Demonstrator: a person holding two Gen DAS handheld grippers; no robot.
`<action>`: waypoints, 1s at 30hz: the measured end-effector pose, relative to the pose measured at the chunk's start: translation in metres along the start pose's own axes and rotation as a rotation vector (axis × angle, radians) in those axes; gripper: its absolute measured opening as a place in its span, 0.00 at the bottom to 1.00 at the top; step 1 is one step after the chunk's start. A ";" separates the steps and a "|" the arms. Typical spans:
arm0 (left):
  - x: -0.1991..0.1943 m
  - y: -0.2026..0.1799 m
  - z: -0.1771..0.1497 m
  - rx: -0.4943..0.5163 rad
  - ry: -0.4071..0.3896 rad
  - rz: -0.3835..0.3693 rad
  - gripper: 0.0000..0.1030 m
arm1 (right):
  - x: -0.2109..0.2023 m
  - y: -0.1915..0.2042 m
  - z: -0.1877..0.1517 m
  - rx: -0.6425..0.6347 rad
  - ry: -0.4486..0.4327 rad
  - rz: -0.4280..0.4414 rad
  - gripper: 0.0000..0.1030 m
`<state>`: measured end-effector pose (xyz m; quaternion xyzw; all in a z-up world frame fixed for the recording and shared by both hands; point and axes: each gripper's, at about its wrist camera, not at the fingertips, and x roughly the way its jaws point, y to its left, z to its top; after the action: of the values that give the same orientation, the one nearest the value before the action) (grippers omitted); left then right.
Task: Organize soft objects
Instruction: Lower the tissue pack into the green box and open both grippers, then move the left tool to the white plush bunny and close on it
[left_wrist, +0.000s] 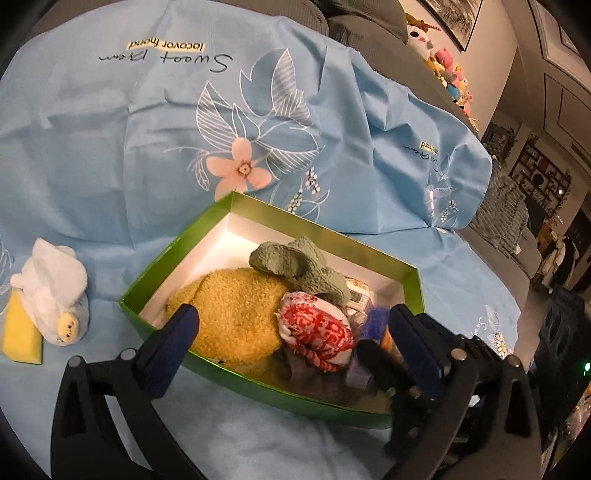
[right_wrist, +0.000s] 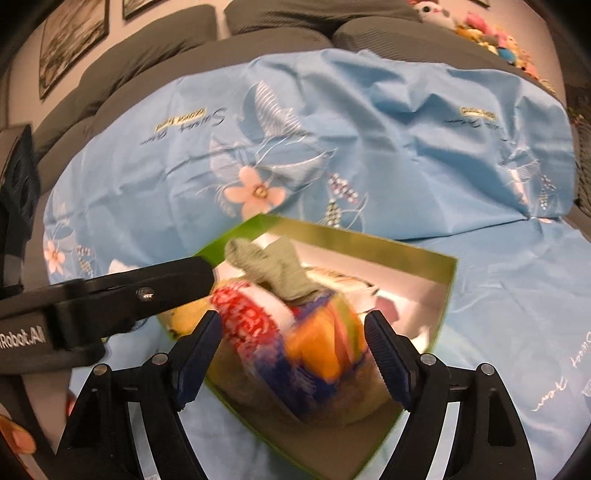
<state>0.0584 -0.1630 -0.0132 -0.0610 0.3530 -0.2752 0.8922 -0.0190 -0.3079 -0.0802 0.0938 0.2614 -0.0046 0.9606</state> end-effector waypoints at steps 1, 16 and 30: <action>-0.002 -0.001 0.000 0.004 -0.005 0.007 0.99 | -0.002 -0.002 0.001 0.010 -0.008 -0.007 0.78; -0.028 0.000 -0.002 0.074 -0.040 0.169 0.99 | -0.010 0.002 0.004 0.035 -0.039 0.001 0.88; -0.055 0.060 -0.003 0.034 -0.035 0.275 0.99 | -0.009 0.019 0.002 0.037 -0.046 -0.001 0.93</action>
<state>0.0496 -0.0829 -0.0008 -0.0016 0.3376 -0.1554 0.9284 -0.0246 -0.2903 -0.0705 0.1114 0.2391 -0.0120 0.9645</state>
